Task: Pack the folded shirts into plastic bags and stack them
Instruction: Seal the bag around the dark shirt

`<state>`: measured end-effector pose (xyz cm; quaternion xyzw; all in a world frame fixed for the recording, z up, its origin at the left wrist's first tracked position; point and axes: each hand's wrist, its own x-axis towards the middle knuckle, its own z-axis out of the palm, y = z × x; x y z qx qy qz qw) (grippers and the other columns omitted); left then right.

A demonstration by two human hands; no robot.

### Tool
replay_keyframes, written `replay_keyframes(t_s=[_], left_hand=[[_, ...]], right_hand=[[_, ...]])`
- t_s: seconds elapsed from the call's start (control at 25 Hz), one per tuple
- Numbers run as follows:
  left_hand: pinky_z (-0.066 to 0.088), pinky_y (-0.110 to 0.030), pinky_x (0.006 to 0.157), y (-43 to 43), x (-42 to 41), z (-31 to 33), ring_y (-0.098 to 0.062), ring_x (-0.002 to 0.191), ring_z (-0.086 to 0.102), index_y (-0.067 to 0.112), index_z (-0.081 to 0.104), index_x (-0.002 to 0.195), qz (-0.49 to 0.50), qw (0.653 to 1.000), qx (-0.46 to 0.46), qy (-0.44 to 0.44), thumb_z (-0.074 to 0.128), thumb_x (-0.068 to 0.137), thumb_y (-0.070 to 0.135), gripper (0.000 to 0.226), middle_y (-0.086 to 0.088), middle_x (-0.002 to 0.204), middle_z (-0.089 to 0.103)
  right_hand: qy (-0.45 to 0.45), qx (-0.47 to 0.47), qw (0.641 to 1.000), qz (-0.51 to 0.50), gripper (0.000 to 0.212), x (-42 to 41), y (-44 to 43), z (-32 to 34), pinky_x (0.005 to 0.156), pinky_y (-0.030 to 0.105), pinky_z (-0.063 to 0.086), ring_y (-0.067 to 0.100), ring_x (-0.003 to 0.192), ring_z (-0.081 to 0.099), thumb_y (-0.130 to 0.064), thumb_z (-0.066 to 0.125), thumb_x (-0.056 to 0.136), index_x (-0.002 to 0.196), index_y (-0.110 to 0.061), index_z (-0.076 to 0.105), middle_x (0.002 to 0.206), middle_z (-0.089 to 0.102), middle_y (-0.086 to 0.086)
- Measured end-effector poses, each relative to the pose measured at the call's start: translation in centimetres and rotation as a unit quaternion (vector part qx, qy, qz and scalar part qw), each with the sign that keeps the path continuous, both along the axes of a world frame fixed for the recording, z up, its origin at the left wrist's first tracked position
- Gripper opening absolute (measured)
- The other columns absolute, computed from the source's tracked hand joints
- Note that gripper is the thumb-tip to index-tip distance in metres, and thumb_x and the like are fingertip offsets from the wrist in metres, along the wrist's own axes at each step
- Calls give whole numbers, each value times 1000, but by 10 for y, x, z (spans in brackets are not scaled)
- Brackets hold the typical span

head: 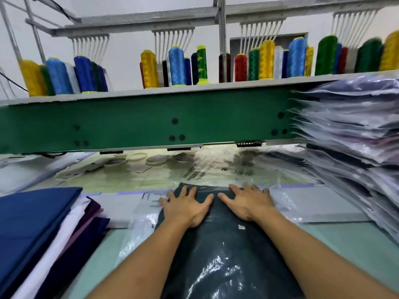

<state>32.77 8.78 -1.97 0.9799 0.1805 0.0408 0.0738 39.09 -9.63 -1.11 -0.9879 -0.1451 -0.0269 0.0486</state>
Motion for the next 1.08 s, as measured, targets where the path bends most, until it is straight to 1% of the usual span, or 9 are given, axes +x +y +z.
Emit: replay_keyframes(t_s=[0.12,0.28,0.4,0.52,0.64,0.8,0.92,1.0,1.08], left_hand=[[11,-51,124,13,-18,-1,-27,155,11,27,18,161,1,999,-21,-26,10,84,88,99,4,169,13],[8,-49,125,27,-43,7,-28,156,11,15,11,162,36,999,37,1,9,95,75,91,-5,169,13],[-1,-55,124,19,-63,24,-35,156,2,12,3,162,66,991,115,29,11,101,65,82,-11,170,2],[-9,-61,121,-9,-89,30,-40,155,-4,20,-2,162,34,995,93,1,16,102,62,76,-11,169,-6],[-9,-70,116,-42,-117,23,-43,154,-6,35,-5,161,-13,999,41,-17,18,102,62,69,-2,170,-7],[-3,-81,108,-65,-160,-3,-42,153,-10,46,-1,158,-24,999,2,-22,19,102,57,60,8,170,-7],[-4,-73,115,-57,-186,-19,-39,154,-13,43,0,159,-1,1000,-9,-28,16,98,66,67,7,170,-8],[-2,-63,121,-49,-194,-18,-42,153,-8,40,1,160,13,999,-20,-36,17,94,75,77,3,170,-7],[1,-55,124,-43,-200,-18,-44,153,-2,38,2,161,28,998,-33,-36,16,90,81,84,-1,170,-5]], right_hand=[[-8,27,999,-21,92,-5,-17,-1,111,54,28,28,145,31,-87,7,78,149,-36,36,158,36,-1],[44,-39,997,-48,84,-14,-34,15,116,58,19,31,150,21,-78,9,90,158,-29,21,164,24,4],[18,-53,995,-81,59,-33,-38,35,116,60,20,37,147,24,-48,27,99,153,-24,31,160,30,11],[-60,-2,998,-32,59,-73,-26,39,116,56,24,34,143,28,-25,44,89,148,-22,37,155,35,8],[-42,62,996,41,65,-117,-6,30,118,56,21,32,149,19,-32,43,93,156,-32,25,165,20,2],[8,53,995,85,57,-170,-1,-6,118,66,3,35,154,0,-52,28,100,155,-48,13,169,-1,0],[-38,-9,996,81,61,-191,-17,-29,116,66,-7,36,153,-8,-70,5,95,154,-54,4,169,-5,0],[-52,-19,996,65,74,-196,-28,-30,117,63,-5,38,153,-7,-79,-6,83,153,-56,-2,169,-4,1],[-59,-13,997,41,77,-200,-39,-30,119,59,2,37,153,-3,-81,-4,80,152,-55,-3,169,0,0]])
